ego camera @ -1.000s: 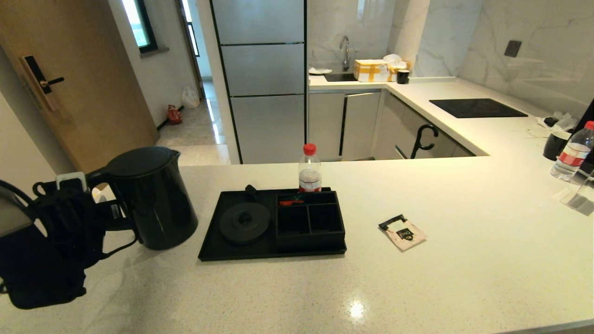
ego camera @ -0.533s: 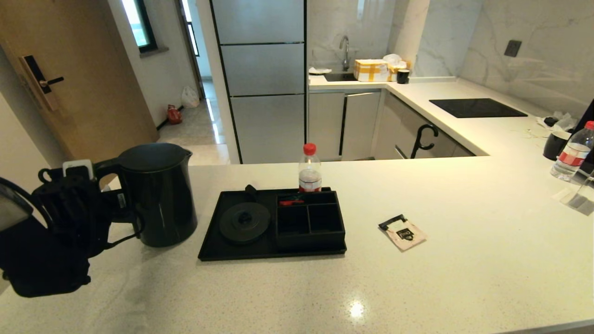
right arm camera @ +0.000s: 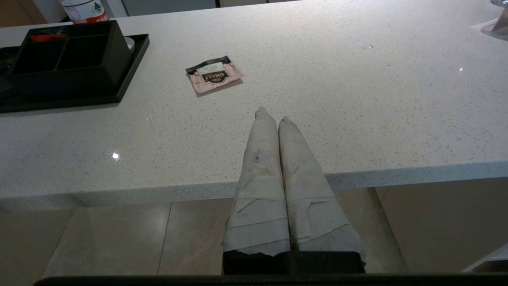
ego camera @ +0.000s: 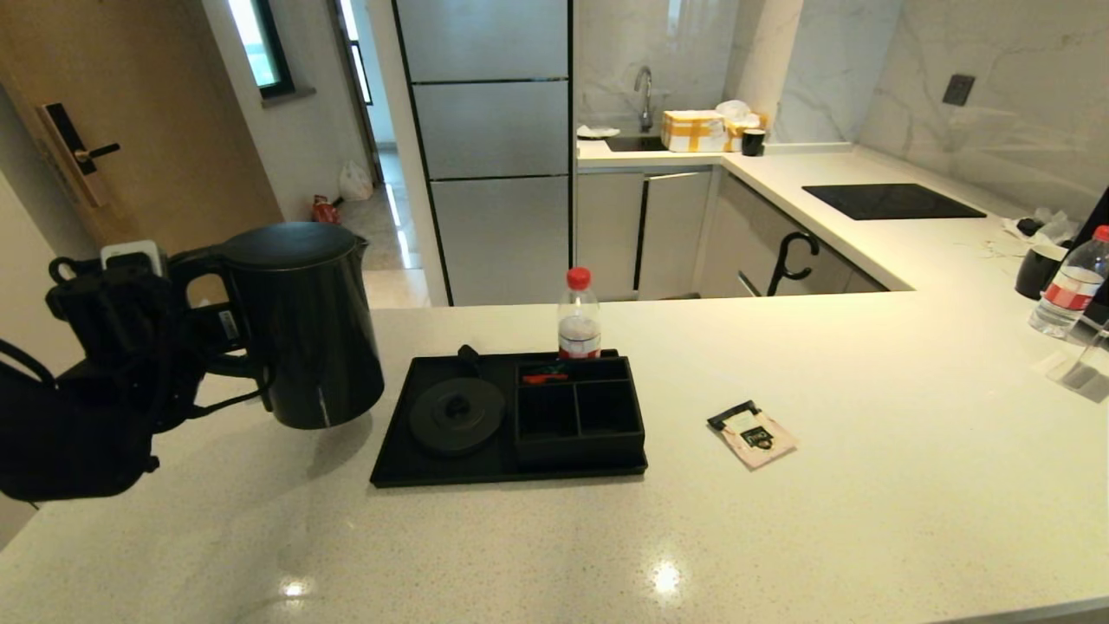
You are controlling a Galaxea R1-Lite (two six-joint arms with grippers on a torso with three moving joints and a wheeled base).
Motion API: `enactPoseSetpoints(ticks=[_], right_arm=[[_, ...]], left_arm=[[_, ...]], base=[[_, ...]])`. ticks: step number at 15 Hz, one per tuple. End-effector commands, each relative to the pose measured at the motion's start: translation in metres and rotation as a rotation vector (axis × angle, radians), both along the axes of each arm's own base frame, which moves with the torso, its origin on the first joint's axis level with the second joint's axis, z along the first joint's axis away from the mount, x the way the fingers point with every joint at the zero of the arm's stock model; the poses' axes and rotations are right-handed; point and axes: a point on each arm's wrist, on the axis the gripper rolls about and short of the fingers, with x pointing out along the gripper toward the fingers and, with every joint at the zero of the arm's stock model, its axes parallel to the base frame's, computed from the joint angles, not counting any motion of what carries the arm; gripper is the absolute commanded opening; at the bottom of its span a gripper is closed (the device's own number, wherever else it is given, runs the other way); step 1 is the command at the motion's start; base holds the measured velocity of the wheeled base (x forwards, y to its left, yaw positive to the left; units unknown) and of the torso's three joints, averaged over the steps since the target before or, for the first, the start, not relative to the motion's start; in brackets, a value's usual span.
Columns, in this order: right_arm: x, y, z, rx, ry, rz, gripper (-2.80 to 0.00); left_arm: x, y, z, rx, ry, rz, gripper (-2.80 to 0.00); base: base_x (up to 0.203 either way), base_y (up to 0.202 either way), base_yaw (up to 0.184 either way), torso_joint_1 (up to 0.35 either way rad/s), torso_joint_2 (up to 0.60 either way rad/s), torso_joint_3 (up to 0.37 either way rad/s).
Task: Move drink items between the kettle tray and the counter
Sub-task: Return the kettle to its original position
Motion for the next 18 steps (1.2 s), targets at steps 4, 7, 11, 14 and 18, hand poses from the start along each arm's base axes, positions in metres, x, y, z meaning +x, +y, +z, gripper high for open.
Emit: enactPoseSetpoints(ticks=[4,7,11,14,18], right_arm=[[0.000,0.000,0.000,0.000,0.002,-0.001,-2.80],[0.000,0.000,0.000,0.000,0.002,-0.001,-2.80],[0.000,0.000,0.000,0.000,0.002,-0.001,-2.80],[0.000,0.000,0.000,0.000,0.002,-0.001,-2.80],[0.000,0.000,0.000,0.000,0.002,-0.001,-2.80]], left_arm=[[-0.015,-0.033,0.052,-0.128,-0.028,-0.128,-2.80],[-0.014,-0.041,0.054,-0.140,-0.023,-0.177,-2.80],[-0.012,-0.074,0.049,-0.136,0.023,-0.336,-2.80],[-0.003,-0.086,0.031,-0.110,0.085,-0.399,-2.80],[0.002,-0.087,0.023,-0.110,0.105,-0.409,-2.80]], base=[[0.000,0.000,0.000,0.000,0.00,0.000],[0.000,0.000,0.000,0.000,0.00,0.000],[0.000,0.000,0.000,0.000,0.00,0.000],[0.000,0.000,0.000,0.000,0.00,0.000],[0.000,0.000,0.000,0.000,0.00,0.000]])
